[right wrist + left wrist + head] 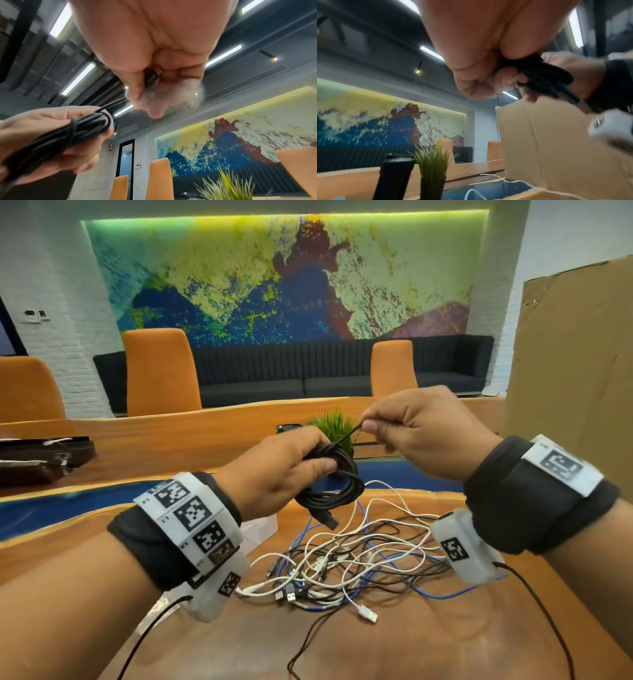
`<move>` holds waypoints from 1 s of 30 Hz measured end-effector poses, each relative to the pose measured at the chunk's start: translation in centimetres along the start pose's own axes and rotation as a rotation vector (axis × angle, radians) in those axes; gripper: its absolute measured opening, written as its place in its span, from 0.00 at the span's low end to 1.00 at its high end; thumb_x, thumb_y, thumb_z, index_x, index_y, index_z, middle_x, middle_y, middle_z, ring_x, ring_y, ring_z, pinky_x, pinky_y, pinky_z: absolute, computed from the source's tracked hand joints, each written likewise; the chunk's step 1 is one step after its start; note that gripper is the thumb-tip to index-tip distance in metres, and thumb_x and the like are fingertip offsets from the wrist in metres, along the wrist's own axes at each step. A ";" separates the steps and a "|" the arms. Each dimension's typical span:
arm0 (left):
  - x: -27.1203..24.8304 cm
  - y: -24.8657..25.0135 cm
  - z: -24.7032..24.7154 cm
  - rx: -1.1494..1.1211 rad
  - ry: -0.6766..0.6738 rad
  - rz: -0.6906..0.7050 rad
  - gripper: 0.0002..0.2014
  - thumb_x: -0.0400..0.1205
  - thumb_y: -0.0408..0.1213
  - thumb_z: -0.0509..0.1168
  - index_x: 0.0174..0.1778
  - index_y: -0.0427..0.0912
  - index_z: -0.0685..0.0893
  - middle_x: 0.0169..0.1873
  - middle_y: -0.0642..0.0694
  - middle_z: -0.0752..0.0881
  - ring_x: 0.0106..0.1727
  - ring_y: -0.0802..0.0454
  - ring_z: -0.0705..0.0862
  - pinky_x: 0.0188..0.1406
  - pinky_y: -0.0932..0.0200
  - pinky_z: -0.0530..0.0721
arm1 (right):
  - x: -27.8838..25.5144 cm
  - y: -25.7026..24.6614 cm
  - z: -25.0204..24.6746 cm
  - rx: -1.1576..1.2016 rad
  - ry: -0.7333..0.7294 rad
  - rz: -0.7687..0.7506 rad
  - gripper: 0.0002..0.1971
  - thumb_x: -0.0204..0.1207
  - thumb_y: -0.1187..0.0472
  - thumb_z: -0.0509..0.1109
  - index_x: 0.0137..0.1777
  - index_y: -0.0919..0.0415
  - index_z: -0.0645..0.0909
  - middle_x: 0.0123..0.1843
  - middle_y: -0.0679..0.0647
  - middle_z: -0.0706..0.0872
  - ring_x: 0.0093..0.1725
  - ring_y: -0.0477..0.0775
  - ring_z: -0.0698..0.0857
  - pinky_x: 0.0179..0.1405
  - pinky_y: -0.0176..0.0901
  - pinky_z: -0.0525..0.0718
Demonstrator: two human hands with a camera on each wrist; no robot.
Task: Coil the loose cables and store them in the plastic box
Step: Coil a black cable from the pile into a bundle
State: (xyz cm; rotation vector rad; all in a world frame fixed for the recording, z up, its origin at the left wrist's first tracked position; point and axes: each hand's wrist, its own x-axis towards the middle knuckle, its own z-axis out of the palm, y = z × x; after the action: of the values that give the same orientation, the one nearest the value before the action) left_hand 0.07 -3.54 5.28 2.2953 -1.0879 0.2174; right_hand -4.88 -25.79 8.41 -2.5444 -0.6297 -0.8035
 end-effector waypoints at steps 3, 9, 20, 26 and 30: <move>-0.4 -0.4 -0.4 -0.114 0.076 0.029 0.13 0.82 0.45 0.64 0.63 0.54 0.81 0.52 0.56 0.87 0.54 0.59 0.85 0.55 0.58 0.85 | -0.8 0.1 1.5 0.051 -0.095 0.091 0.08 0.82 0.60 0.68 0.53 0.56 0.89 0.44 0.48 0.88 0.45 0.49 0.84 0.51 0.53 0.84; -0.8 0.4 -0.5 -0.250 0.099 0.054 0.08 0.84 0.38 0.65 0.58 0.49 0.84 0.42 0.56 0.88 0.43 0.63 0.85 0.43 0.66 0.83 | -1.0 -1.1 2.5 0.429 -0.068 0.350 0.07 0.80 0.64 0.70 0.51 0.60 0.89 0.40 0.57 0.88 0.38 0.48 0.85 0.39 0.45 0.88; -1.1 1.0 0.6 -0.560 0.135 0.049 0.11 0.75 0.26 0.75 0.48 0.45 0.87 0.45 0.41 0.92 0.47 0.45 0.90 0.52 0.52 0.89 | -1.4 -2.2 3.3 1.282 -0.114 0.786 0.05 0.81 0.71 0.66 0.49 0.67 0.83 0.34 0.58 0.86 0.30 0.48 0.84 0.26 0.36 0.87; -1.1 1.3 0.3 -0.586 0.205 0.097 0.12 0.75 0.25 0.74 0.48 0.47 0.86 0.46 0.43 0.92 0.46 0.50 0.90 0.49 0.56 0.88 | -1.7 -2.5 3.6 1.522 -0.199 0.855 0.10 0.82 0.71 0.61 0.50 0.68 0.85 0.41 0.62 0.87 0.38 0.52 0.84 0.35 0.40 0.89; -1.5 1.4 0.5 -0.601 0.213 0.068 0.10 0.74 0.32 0.76 0.47 0.48 0.86 0.46 0.40 0.91 0.48 0.41 0.90 0.50 0.48 0.90 | -1.9 -3.3 3.9 1.559 -0.182 0.871 0.11 0.83 0.70 0.60 0.56 0.69 0.84 0.41 0.60 0.87 0.37 0.51 0.85 0.35 0.41 0.89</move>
State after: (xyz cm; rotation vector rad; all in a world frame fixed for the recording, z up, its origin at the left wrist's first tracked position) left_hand -2.02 -3.59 4.94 1.6632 -0.9608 0.1325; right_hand -6.28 -21.77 5.11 -1.1453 -0.0130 0.2573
